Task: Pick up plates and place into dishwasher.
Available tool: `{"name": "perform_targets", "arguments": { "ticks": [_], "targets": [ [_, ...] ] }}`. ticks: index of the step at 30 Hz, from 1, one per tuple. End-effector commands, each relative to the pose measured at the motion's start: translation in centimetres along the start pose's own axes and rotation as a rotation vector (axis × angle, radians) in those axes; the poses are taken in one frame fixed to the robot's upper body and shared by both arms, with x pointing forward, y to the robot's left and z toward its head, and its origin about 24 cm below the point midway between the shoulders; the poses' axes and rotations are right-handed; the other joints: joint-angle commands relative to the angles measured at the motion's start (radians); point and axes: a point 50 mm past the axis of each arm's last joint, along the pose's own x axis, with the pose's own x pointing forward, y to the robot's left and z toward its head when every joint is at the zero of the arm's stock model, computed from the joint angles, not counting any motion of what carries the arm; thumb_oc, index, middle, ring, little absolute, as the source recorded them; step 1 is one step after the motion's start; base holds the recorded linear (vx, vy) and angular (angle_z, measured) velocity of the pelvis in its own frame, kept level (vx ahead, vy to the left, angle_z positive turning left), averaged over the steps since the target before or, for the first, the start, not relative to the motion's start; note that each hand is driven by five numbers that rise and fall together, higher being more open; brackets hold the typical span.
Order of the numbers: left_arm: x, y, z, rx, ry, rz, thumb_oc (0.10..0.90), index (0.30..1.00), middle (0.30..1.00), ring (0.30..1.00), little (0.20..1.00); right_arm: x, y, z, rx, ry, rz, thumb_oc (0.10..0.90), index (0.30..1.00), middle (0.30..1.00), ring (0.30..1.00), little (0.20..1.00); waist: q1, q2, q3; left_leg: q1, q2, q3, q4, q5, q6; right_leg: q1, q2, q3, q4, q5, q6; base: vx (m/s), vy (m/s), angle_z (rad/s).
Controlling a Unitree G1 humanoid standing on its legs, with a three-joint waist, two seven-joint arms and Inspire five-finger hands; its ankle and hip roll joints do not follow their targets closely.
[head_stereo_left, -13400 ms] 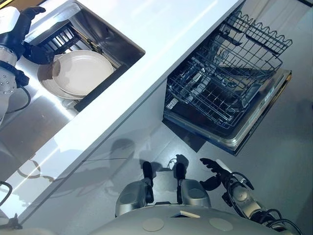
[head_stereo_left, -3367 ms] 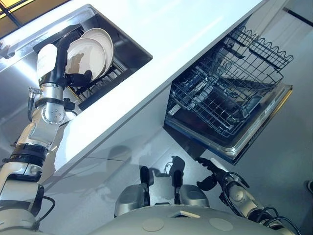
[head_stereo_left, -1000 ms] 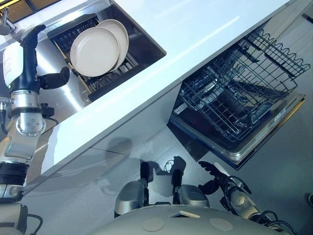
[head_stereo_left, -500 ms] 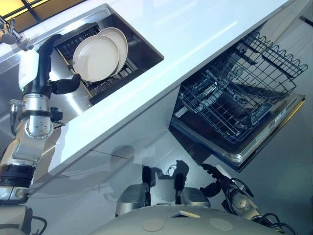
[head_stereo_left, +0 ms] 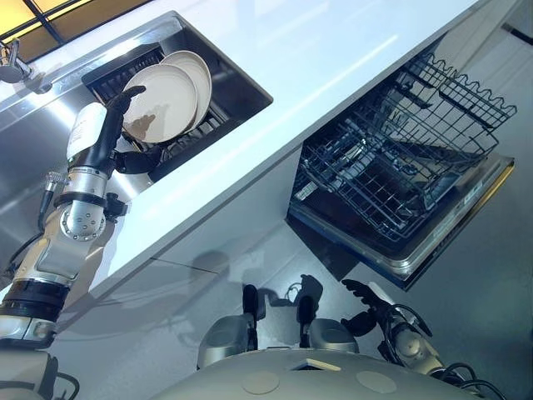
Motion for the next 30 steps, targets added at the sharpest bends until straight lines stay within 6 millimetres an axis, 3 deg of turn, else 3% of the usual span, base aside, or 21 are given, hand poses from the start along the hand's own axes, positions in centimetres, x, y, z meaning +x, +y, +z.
{"name": "perform_targets", "arguments": {
  "ticks": [1,30],
  "targets": [
    [3.0,2.7,4.3,-0.017,-0.188,0.142,0.800,0.900,0.900,0.900,0.900,-0.5,-1.6,-0.3,-0.059,-0.033,-0.024,0.800,0.900,0.900,0.900,0.900,-0.004,0.033,-0.047,0.009,-0.035,0.039,0.077,-0.168,-0.005,-0.077,0.081,-0.003,0.147,-0.152,0.002,0.00,0.000,0.00],
    [5.9,1.9,2.7,0.178,-0.012,-0.003,0.800,0.900,0.900,0.900,0.900,-0.1,-2.2,0.3,-0.078,-0.036,-0.020,0.800,0.900,0.900,0.900,0.900,-0.040,0.039,-0.036,0.010,-0.037,0.054,0.082,-0.173,0.004,-0.092,0.084,0.016,0.162,-0.150,0.007,0.00,0.000,-0.01]
  ]
}}
